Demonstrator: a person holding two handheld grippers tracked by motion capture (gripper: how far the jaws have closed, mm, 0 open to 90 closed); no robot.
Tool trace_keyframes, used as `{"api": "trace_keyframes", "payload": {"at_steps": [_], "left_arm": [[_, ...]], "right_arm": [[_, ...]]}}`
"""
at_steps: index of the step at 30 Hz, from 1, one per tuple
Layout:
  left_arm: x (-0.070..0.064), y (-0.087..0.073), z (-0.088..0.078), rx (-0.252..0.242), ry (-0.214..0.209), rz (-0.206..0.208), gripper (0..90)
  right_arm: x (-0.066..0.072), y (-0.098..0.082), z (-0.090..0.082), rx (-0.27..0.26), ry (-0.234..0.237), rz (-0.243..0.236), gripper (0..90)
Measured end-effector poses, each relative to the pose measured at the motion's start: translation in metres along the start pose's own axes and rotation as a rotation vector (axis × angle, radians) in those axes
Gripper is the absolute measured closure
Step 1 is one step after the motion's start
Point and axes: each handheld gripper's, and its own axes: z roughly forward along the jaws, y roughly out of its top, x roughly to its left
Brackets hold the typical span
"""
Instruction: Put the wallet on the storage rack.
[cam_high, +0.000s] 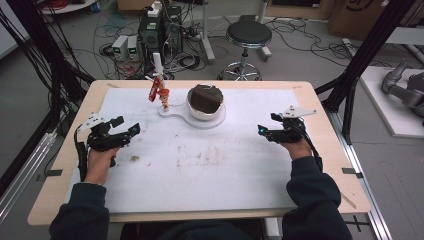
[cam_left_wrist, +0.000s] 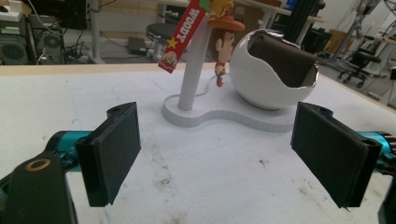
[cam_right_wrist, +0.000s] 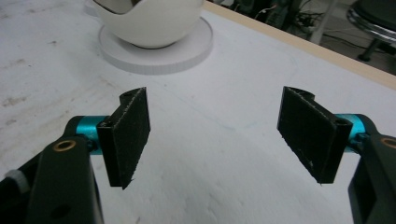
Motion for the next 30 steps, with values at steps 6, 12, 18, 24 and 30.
{"api": "trace_keyframes", "payload": {"at_steps": [6,12,18,24,30], "left_arm": [[-0.001,0.001,-0.001,-0.005,0.010,0.023,15.8],[0.000,0.001,0.000,-0.003,0.024,0.040,16.2],[-0.005,0.002,-0.002,0.002,0.014,0.072,16.3],[-0.004,0.001,0.000,0.003,0.002,0.065,16.5],[-0.004,0.000,0.003,0.010,-0.006,0.061,16.9]], "right_arm": [[-0.003,-0.013,-0.016,-0.019,-0.068,0.026,22.0],[0.004,-0.017,-0.020,-0.018,-0.087,0.006,22.0],[0.009,-0.020,-0.018,-0.018,-0.072,0.021,22.0],[0.012,-0.020,-0.017,-0.018,-0.065,0.028,22.0],[0.009,-0.022,-0.016,-0.006,-0.068,0.041,22.1]]}}
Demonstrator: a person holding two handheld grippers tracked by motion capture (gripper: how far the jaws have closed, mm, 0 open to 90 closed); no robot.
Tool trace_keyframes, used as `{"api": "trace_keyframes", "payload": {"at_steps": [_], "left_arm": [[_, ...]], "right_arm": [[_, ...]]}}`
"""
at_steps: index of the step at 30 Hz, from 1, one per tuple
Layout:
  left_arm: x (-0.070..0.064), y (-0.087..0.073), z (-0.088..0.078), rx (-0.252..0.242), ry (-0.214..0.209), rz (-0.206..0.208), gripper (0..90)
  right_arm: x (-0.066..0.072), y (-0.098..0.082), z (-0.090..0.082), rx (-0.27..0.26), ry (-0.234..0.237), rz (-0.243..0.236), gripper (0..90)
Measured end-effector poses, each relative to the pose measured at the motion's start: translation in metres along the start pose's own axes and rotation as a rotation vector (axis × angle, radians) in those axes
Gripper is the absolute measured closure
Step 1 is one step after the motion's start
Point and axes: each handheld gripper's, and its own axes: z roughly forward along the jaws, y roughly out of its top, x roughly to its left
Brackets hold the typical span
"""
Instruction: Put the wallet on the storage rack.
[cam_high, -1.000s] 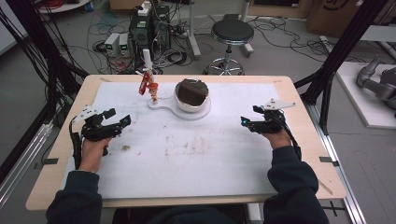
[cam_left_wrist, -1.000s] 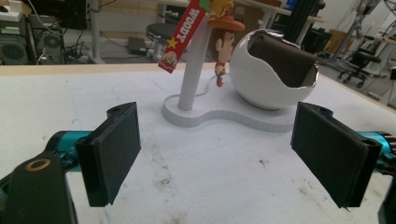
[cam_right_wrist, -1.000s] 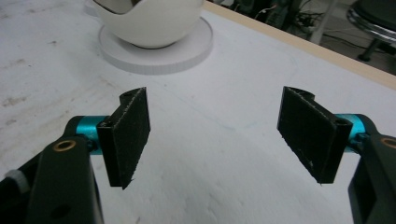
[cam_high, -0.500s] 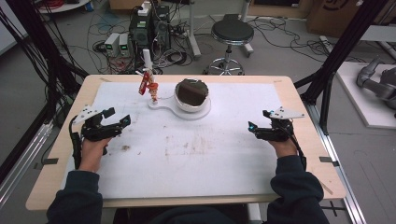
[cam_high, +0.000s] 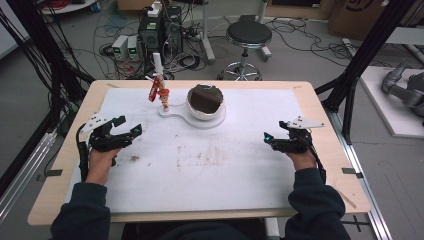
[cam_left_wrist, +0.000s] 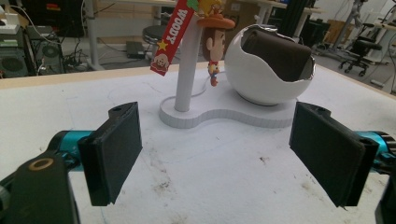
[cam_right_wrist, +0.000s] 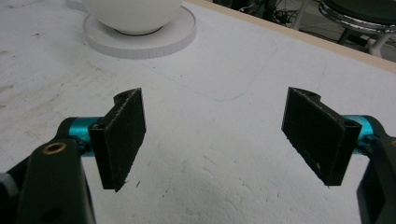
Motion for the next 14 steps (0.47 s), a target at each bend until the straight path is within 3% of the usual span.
{"api": "trace_keyframes", "payload": {"at_steps": [6,14], "left_arm": [[-0.0011,0.0003,0.0000,0.001,-0.004,0.001,16.8],[-0.0026,-0.0002,0.0014,0.005,-0.014,0.002,17.1]], "right_arm": [[-0.0033,-0.0012,-0.0025,0.004,-0.016,0.007,22.1],[-0.0055,-0.0015,-0.0032,-0.015,-0.003,0.016,22.5]]}}
